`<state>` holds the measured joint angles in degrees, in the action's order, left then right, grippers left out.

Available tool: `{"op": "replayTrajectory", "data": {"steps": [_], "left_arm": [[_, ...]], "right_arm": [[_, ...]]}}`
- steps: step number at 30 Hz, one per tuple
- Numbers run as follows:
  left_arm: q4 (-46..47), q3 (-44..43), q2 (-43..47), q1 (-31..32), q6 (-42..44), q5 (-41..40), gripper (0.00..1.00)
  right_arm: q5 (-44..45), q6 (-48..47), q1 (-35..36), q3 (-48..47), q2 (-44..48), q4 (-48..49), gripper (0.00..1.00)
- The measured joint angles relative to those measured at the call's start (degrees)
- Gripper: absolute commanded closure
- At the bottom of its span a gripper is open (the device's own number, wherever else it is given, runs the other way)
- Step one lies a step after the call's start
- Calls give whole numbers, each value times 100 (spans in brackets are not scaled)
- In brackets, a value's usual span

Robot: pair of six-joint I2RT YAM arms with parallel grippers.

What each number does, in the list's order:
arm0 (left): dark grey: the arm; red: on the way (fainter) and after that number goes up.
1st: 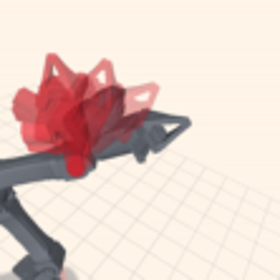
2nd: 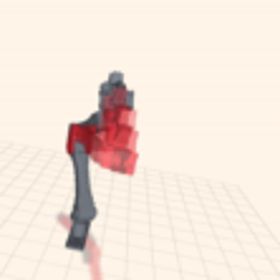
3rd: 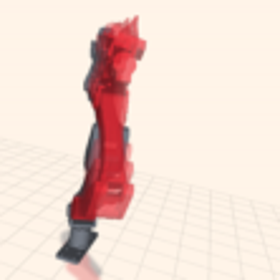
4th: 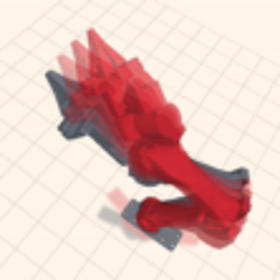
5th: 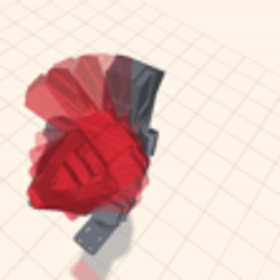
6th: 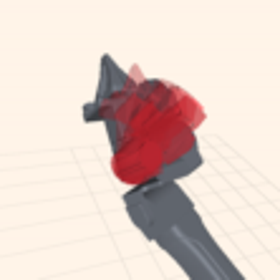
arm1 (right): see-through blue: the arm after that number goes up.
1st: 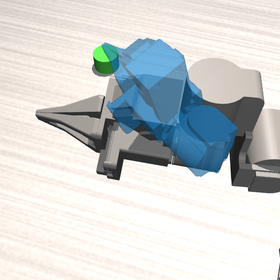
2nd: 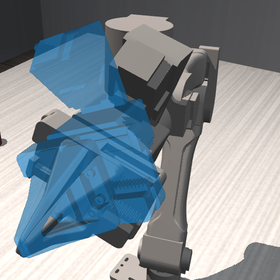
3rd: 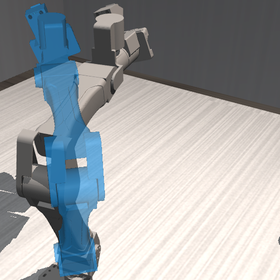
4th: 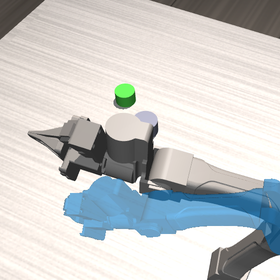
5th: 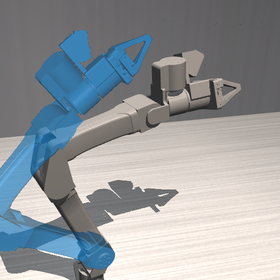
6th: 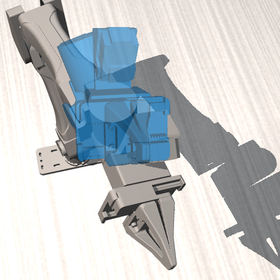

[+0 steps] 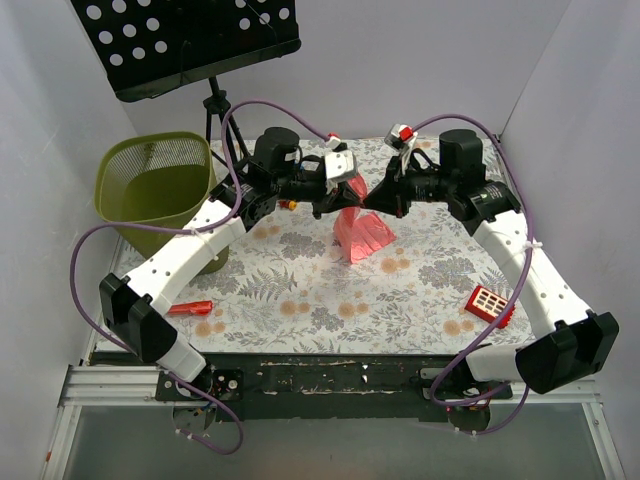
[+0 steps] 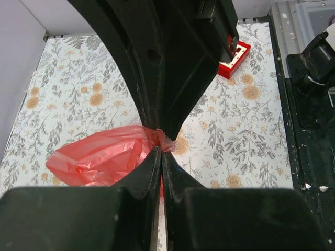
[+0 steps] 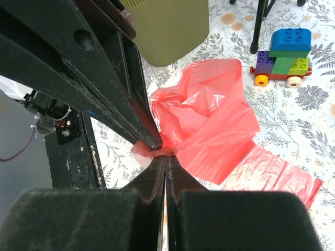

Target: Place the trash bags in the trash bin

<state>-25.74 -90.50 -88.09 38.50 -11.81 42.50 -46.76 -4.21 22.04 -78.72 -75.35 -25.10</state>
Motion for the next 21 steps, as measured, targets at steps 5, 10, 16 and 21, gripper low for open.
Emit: {"op": "replayTrajectory", "data": {"steps": [5,10,16,21], "left_arm": [[2,-22,-11,0,9,85,100],[122,142,15,-4,-13,48,100],[437,758,275,-4,-57,-245,100],[664,1113,518,-4,-63,-551,100]], "right_arm": [[46,-20,0,63,2,-28,99],[229,302,-26,195,4,33,99],[490,925,-341,247,-15,146,99],[555,1290,-647,247,-87,269,99]]}}
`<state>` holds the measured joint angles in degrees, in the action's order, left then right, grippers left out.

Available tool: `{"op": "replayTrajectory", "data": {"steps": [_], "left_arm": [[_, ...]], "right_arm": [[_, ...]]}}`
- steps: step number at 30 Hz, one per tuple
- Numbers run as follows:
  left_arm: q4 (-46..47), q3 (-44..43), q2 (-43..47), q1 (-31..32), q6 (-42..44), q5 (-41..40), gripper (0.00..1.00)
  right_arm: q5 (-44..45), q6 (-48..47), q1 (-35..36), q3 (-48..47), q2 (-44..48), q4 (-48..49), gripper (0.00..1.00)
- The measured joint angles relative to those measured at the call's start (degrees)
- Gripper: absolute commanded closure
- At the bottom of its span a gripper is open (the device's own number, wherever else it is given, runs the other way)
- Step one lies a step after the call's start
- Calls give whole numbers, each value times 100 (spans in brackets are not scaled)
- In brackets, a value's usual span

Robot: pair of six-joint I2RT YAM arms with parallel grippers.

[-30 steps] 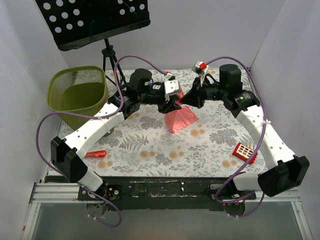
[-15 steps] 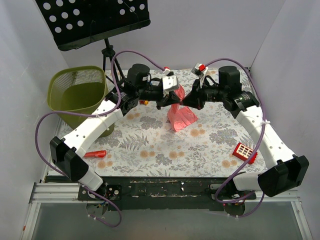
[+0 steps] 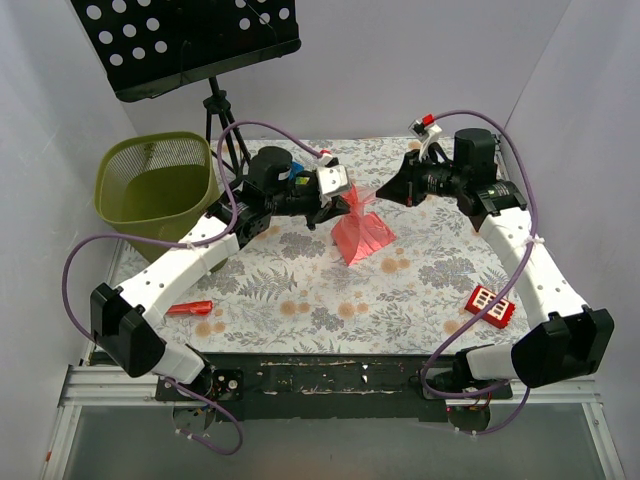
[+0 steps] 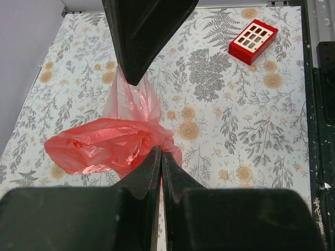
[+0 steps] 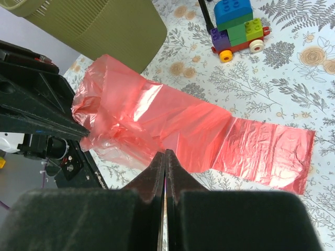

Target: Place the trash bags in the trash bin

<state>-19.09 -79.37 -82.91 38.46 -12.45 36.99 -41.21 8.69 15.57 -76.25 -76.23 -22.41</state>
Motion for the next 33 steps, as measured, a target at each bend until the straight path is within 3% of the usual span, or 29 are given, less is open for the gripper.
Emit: {"op": "replayTrajectory", "data": {"steps": [5,8,10,25,33], "left_arm": [[186,111,66,0,-44,-153,100],[310,162,72,0,-83,-197,100],[354,197,76,0,-92,-205,100],[457,315,214,0,-39,-199,100],[468,380,262,0,2,-203,100]], "right_arm": [[-72,61,-9,9,-22,22,99],[-321,66,-7,42,-22,76,71],[-470,66,0,42,-22,120,63],[-813,-72,223,-195,-404,203,57],[-861,83,282,-197,-404,260,60]]}}
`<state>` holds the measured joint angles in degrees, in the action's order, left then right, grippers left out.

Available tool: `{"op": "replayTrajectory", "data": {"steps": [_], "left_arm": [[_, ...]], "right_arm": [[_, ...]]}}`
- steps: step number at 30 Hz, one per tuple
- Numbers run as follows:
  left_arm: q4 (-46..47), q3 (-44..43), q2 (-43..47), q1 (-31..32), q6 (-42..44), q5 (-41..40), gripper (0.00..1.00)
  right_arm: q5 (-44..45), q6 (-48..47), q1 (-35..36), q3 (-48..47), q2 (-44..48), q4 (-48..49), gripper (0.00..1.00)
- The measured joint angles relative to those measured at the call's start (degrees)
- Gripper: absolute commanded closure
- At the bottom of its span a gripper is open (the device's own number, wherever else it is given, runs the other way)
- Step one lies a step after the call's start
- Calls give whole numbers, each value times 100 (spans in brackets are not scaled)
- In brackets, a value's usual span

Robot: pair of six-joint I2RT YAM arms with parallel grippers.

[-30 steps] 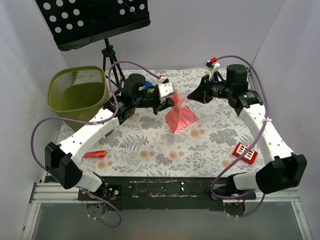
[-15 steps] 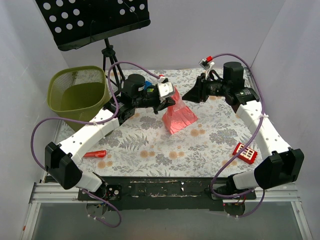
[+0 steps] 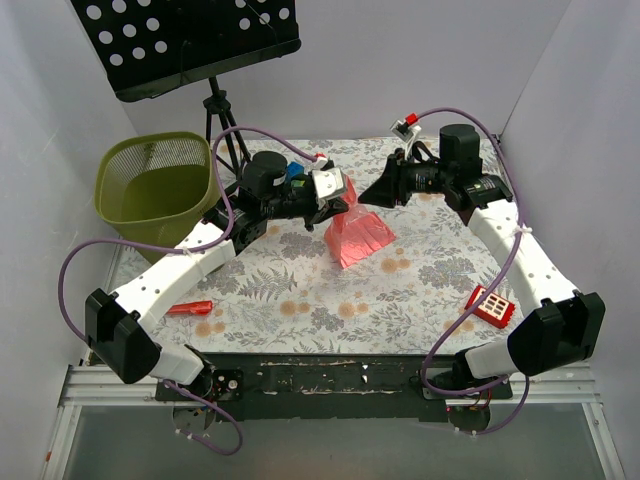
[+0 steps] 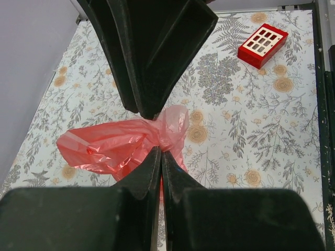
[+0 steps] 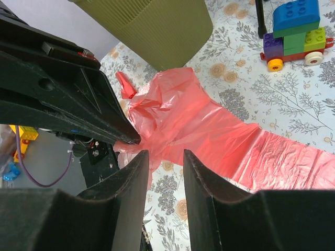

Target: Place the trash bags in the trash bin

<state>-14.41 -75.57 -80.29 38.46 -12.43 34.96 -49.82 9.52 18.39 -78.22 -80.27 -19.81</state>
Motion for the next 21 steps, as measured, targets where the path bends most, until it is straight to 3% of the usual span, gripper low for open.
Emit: {"op": "replayTrajectory", "data": {"steps": [21], "left_arm": [[114,57,22,0,70,-155,100]], "right_arm": [[-304,129,101,33,39,-31,56]]}}
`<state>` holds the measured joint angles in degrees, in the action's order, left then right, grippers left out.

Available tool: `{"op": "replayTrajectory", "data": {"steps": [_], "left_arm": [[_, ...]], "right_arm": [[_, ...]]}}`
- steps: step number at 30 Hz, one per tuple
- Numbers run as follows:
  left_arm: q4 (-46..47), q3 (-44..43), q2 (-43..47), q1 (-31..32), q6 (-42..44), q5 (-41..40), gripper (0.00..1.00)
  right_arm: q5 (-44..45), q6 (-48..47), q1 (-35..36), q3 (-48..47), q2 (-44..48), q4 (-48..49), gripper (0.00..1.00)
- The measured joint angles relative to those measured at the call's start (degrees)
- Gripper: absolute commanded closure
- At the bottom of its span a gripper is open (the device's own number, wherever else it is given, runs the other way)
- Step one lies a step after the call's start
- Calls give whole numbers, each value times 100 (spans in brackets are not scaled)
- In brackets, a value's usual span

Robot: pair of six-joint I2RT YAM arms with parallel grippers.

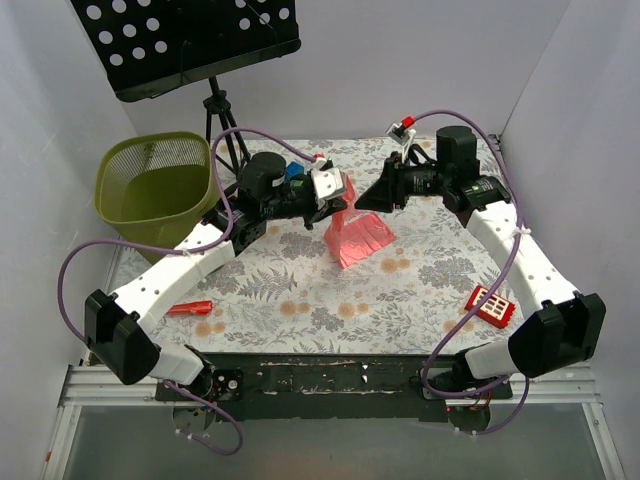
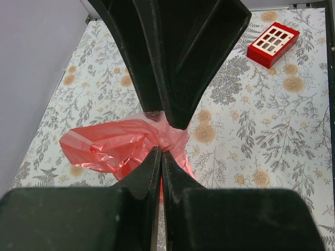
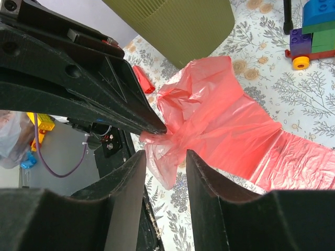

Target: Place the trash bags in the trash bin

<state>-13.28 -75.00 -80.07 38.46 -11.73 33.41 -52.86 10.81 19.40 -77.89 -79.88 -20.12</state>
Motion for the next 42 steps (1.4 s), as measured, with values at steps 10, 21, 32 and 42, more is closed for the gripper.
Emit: {"op": "replayTrajectory", "data": {"steps": [10,21,32,42], "left_arm": [[0,55,170,4,2,-7,100],[-24,55,205,68,87,24,100],[-116,55,232,76,223,81,100],[730,1134,874,98,273,-2026,93]], "right_arm": [[304,92,125,0,-175,15,61],[256,240,221,0,-343,162,54],[136,118,511,-11,-472,251,99],[1399,-50,-192,-44,-304,-83,99]]}}
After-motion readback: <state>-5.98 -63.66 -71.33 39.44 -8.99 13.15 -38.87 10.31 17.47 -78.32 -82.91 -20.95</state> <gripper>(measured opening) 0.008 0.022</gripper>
